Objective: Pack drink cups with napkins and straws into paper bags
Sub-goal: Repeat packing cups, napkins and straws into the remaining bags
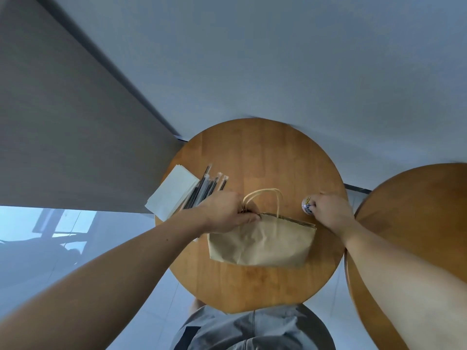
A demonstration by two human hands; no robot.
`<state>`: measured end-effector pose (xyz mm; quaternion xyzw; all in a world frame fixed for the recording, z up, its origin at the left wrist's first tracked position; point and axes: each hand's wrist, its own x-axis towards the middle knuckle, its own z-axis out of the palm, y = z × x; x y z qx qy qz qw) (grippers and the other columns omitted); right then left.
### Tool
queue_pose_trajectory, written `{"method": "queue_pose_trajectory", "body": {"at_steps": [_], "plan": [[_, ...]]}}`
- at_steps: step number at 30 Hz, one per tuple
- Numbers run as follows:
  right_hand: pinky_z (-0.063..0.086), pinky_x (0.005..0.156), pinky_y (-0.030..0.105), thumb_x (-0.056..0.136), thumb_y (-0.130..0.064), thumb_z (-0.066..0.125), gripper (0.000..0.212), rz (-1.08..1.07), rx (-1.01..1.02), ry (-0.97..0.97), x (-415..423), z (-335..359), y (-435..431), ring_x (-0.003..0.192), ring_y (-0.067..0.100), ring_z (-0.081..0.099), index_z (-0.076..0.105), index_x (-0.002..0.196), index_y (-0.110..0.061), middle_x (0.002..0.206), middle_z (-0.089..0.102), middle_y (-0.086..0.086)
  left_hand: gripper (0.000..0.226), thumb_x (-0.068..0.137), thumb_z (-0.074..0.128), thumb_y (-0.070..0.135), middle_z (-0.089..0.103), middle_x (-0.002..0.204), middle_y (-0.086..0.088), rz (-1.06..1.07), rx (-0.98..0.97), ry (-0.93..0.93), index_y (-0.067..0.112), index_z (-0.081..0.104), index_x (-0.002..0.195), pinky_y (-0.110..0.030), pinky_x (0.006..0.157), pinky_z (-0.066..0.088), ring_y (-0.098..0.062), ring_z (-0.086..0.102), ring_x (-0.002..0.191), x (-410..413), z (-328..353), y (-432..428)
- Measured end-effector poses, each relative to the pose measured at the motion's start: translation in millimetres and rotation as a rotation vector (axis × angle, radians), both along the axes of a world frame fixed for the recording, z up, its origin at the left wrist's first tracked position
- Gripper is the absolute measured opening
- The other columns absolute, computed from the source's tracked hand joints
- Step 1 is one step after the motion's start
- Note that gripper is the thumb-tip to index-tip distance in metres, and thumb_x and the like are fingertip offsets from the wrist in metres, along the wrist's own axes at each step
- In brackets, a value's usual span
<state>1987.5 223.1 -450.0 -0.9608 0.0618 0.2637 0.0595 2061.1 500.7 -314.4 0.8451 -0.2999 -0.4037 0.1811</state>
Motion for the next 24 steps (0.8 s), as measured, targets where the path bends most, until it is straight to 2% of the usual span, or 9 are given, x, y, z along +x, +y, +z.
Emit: {"method": "queue_pose_trajectory", "body": {"at_steps": [4,7,12,16,20,22,24], "plan": [[0.053,0.072,0.035,0.093,-0.013,0.049,0.020,-0.070,0.050,0.003,1.2,2.8,-0.9,0.084,0.023,0.061,0.069,0.092,-0.013,0.093,0.068,0.007,0.022,0.097,0.059,0.039,0.073,0.104,0.010,0.004,-0.007,-0.015,0.029,0.075,0.110,-0.027,0.082,0.048,-0.011,0.064,0.095,-1.3,0.2,1.5],[0.054,0.078,0.040,0.096,-0.014,0.049,0.020,-0.150,0.128,-0.036,0.5,4.6,-1.0,0.089,0.025,0.062,0.068,0.101,-0.012,0.100,0.069,0.009,0.023,0.097,0.058,0.041,0.073,0.104,0.011,0.007,-0.003,-0.027,0.030,0.075,0.109,-0.024,0.080,0.047,-0.010,0.063,0.094,-2.2,-0.5,1.9],[0.054,0.080,0.038,0.098,-0.015,0.049,0.028,-0.162,0.171,-0.068,-3.3,13.7,-4.0,0.100,0.027,0.062,0.064,0.122,-0.016,0.113,0.068,0.010,0.023,0.097,0.058,0.041,0.073,0.105,0.013,0.010,0.002,-0.021,0.032,0.074,0.109,-0.027,0.082,0.050,-0.008,0.063,0.094,-3.0,1.6,1.8],[0.053,0.082,0.038,0.100,-0.016,0.045,0.028,-0.259,0.256,-0.089,-11.1,30.1,-0.6,0.099,0.026,0.062,0.068,0.116,-0.012,0.112,0.069,0.010,0.023,0.098,0.057,0.041,0.073,0.104,0.012,0.019,0.031,-0.020,0.032,0.074,0.110,-0.031,0.084,0.052,-0.011,0.064,0.095,-5.0,5.1,0.1],[0.043,0.076,0.022,0.096,-0.016,0.059,0.014,-0.516,0.501,-0.258,-16.9,66.2,16.2,0.092,0.013,0.059,0.068,0.106,-0.016,0.101,0.068,-0.003,0.023,0.098,0.055,0.042,0.073,0.102,0.012,0.021,0.069,-0.032,0.034,0.073,0.111,-0.034,0.084,0.054,-0.011,0.065,0.095,-11.6,11.9,0.8],[0.044,0.072,0.015,0.092,-0.014,0.064,0.010,-0.545,0.589,-0.373,-19.0,91.3,26.5,0.087,0.007,0.061,0.065,0.096,-0.024,0.090,0.064,-0.014,0.023,0.098,0.055,0.043,0.073,0.103,0.012,0.024,0.082,-0.045,0.035,0.073,0.111,-0.034,0.083,0.054,-0.011,0.065,0.095,-15.3,14.1,1.8],[0.045,0.071,0.008,0.090,-0.013,0.068,0.017,-0.539,0.645,-0.471,-23.4,122.2,37.6,0.083,-0.001,0.061,0.062,0.092,-0.029,0.087,0.062,-0.018,0.025,0.098,0.054,0.045,0.073,0.102,0.011,0.016,0.096,-0.067,0.035,0.073,0.111,-0.035,0.082,0.055,-0.012,0.065,0.094,-18.0,18.7,3.6]]}}
